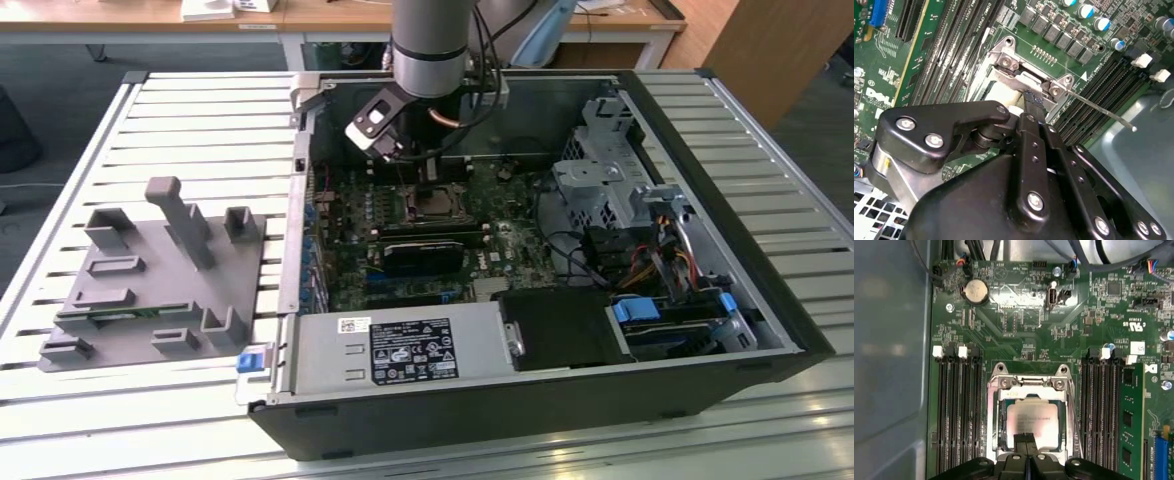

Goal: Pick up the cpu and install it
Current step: 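Close the cpu cover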

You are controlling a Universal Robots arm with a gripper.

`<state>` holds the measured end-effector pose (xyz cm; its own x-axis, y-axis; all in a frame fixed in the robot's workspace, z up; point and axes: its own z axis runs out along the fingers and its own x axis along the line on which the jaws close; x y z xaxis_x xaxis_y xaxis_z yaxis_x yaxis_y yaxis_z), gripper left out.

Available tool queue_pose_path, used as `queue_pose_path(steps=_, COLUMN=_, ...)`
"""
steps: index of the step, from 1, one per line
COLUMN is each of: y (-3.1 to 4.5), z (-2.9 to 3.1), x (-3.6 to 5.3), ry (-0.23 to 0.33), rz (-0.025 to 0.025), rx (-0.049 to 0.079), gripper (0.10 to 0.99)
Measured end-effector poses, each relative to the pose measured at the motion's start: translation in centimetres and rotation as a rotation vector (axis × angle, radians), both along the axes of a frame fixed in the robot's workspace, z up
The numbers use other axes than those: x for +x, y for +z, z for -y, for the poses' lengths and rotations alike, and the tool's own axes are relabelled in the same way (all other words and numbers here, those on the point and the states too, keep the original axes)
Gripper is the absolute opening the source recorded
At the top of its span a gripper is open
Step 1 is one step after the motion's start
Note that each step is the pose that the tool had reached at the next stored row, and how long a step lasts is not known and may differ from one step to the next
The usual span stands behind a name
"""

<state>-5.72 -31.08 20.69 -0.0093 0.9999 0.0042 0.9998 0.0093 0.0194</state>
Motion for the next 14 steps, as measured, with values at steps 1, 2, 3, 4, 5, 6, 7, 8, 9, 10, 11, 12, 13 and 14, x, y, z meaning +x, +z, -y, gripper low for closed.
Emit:
queue_pose_path(steps=1, y=-0.12, z=-0.01, x=-0.02, ry=0.000, rz=0.0000, rx=0.000, gripper=0.106)
queue_pose_path(steps=2, y=-0.24, z=-0.03, x=-0.03, ry=0.000, rz=0.0001, rx=0.000, gripper=0.106)
queue_pose_path(steps=3, y=-0.37, z=-0.05, x=-0.04, ry=0.000, rz=0.0000, rx=0.000, gripper=0.106)
queue_pose_path(steps=4, y=-0.49, z=-0.07, x=-0.03, ry=0.000, rz=0.0000, rx=0.000, gripper=0.106)
queue_pose_path(steps=5, y=-0.60, z=-0.08, x=-0.03, ry=0.000, rz=-0.0003, rx=0.000, gripper=0.106)
queue_pose_path(steps=6, y=-0.66, z=-0.07, x=-0.04, ry=0.000, rz=-0.0006, rx=0.000, gripper=0.106)
queue_pose_path(steps=7, y=-0.69, z=-0.06, x=-0.04, ry=0.000, rz=-0.0009, rx=-0.001, gripper=0.106)
queue_pose_path(steps=8, y=-0.71, z=-0.06, x=-0.02, ry=0.000, rz=-0.0011, rx=-0.001, gripper=0.106)
queue_pose_path(steps=9, y=-0.74, z=-0.07, x=0.04, ry=0.000, rz=-0.0015, rx=-0.001, gripper=0.106)
queue_pose_path(steps=10, y=-0.76, z=-0.07, x=0.11, ry=0.000, rz=-0.0018, rx=-0.001, gripper=0.106)
queue_pose_path(steps=11, y=-0.77, z=-0.07, x=0.17, ry=0.000, rz=-0.0019, rx=0.000, gripper=0.106)
queue_pose_path(steps=12, y=-0.79, z=-0.09, x=0.24, ry=0.000, rz=-0.0016, rx=0.000, gripper=0.106)
queue_pose_path(steps=13, y=-0.78, z=-0.09, x=0.28, ry=0.000, rz=-0.0019, rx=0.000, gripper=0.106)
queue_pose_path(steps=14, y=-0.78, z=-0.09, x=0.32, ry=0.000, rz=-0.0022, rx=0.000, gripper=0.106)
